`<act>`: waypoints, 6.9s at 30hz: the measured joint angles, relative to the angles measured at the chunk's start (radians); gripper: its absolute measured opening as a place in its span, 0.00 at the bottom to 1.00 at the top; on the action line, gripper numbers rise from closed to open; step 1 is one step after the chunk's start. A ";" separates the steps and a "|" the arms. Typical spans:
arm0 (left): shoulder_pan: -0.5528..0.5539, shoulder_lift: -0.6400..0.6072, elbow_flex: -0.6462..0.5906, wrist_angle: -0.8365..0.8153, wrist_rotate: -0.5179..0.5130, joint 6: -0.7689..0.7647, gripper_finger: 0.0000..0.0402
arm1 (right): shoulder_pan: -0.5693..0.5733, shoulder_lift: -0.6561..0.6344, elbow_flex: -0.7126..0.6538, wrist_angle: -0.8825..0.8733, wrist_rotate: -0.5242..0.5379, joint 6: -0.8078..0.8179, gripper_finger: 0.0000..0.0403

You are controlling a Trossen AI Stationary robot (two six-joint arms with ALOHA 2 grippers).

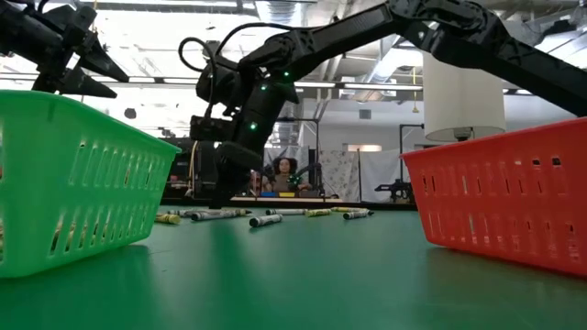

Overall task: Sort crayons
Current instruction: Put the black crayon into the red bin

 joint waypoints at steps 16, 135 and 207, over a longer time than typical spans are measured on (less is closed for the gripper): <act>0.000 0.000 0.000 0.000 0.000 -0.004 0.56 | 0.017 -0.065 0.002 -0.066 -0.010 -0.034 0.19; 0.000 0.000 0.000 -0.001 0.003 -0.007 0.56 | 0.150 -0.389 0.000 -0.489 0.111 0.106 0.00; 0.000 0.000 0.000 -0.001 -0.028 -0.012 0.56 | 0.804 -0.911 -1.146 0.055 0.197 0.918 0.00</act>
